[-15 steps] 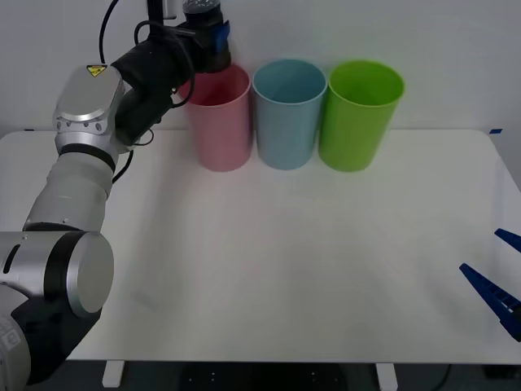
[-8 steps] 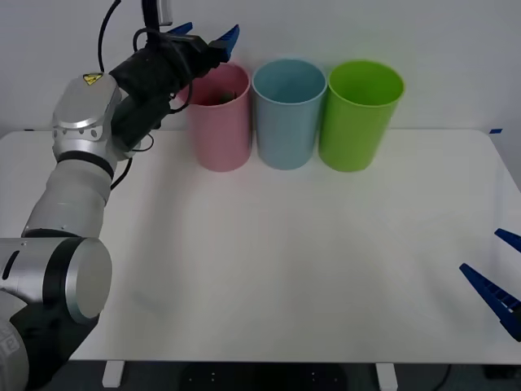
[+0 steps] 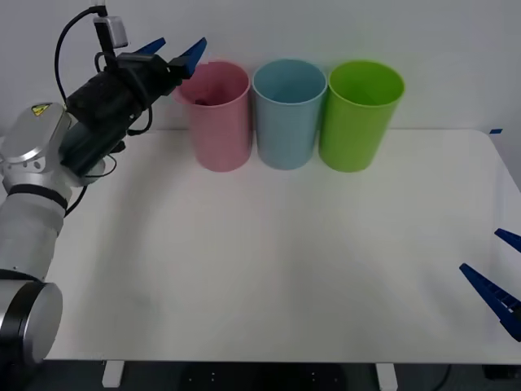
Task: Grasp the object on the table and drop it into the matching bin: aluminum can to the light blue bin, PET bottle to the pink bin.
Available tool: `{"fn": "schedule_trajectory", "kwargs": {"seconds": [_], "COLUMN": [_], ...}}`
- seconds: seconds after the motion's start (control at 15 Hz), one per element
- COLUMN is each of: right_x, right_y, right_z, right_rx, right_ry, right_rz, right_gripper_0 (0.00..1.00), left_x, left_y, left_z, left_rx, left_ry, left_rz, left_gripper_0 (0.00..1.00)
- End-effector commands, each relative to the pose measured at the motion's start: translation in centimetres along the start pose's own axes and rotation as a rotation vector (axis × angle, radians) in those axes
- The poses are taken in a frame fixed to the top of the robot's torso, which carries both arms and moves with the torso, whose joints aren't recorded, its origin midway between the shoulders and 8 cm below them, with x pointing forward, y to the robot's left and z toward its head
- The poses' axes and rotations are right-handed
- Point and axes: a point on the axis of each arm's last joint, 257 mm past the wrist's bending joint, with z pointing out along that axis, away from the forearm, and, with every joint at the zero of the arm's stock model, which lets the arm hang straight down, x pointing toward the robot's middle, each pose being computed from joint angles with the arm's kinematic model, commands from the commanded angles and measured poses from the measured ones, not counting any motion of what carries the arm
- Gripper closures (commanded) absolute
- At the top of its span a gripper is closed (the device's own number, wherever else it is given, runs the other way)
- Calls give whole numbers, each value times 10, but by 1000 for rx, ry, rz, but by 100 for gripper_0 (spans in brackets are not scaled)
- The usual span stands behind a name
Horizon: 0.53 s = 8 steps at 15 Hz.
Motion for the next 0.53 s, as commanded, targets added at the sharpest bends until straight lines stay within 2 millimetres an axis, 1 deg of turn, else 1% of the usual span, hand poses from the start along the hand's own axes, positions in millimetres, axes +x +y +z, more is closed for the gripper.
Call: {"fn": "schedule_trajectory", "kwargs": {"seconds": [0.07,0.2,0.27,0.4,0.53], "right_x": [0,0,0,0,0], "right_y": [0,0,0,0,0], "right_z": [0,0,0,0,0], "right_rx": [0,0,0,0,0], "right_ry": [0,0,0,0,0], "right_rz": [0,0,0,0,0], "right_gripper_0": [0,0,0,0,0], "left_x": [-2,-2,0,4,9], "left_y": [11,15,21,27,36], "left_z": [-31,-53,-69,-93,-122], "left_rx": [15,23,22,26,41], "left_ry": [-3,-6,0,10,24], "left_rz": [-9,-9,-5,-4,-3], "left_gripper_0": [0,0,0,0,0]}}
